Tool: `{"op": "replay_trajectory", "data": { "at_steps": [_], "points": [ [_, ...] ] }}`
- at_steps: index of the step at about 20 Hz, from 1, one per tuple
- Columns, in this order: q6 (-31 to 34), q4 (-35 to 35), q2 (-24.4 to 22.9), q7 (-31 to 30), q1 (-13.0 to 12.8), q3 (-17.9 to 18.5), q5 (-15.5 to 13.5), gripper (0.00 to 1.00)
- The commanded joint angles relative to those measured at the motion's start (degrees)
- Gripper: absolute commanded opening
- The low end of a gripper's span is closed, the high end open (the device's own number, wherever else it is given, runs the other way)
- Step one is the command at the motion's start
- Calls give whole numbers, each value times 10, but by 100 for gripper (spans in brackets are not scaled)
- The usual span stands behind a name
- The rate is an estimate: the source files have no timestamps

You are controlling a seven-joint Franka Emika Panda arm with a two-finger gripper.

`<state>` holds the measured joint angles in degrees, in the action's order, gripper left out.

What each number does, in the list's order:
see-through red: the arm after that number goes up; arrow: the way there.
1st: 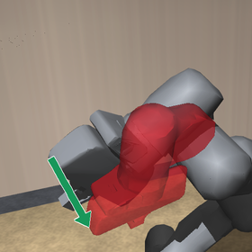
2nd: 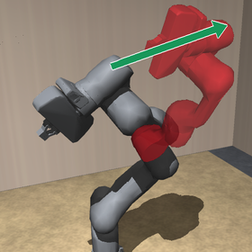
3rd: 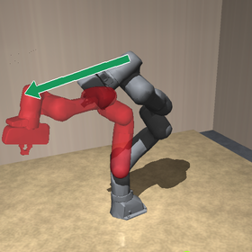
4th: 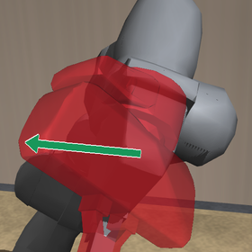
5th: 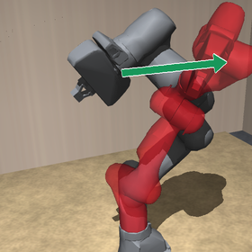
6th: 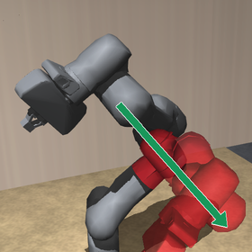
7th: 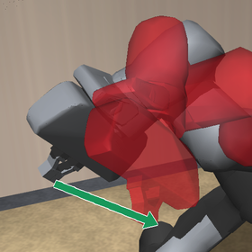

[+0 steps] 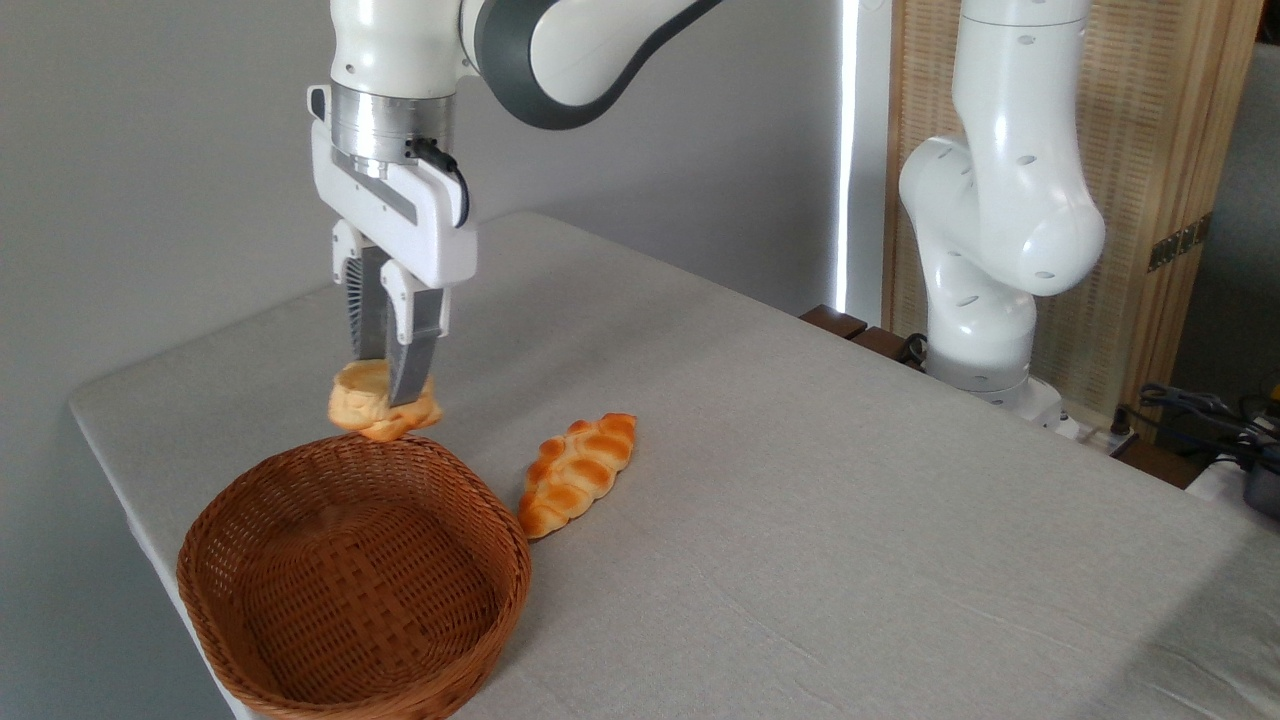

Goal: Put bread into the basket
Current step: 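Lift the bun and carry it over the wicker basket, then open the gripper to drop the bun into the basket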

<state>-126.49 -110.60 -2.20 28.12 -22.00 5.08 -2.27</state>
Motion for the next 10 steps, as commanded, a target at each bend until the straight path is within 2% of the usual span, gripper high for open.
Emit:
{"op": "replay_trajectory", "data": {
  "at_steps": [1, 10],
  "points": [
    [-65, 6, 29, 3, -2, 5, -1, 100],
    [-76, 6, 35, -3, -2, 5, -3, 100]
  ]
}}
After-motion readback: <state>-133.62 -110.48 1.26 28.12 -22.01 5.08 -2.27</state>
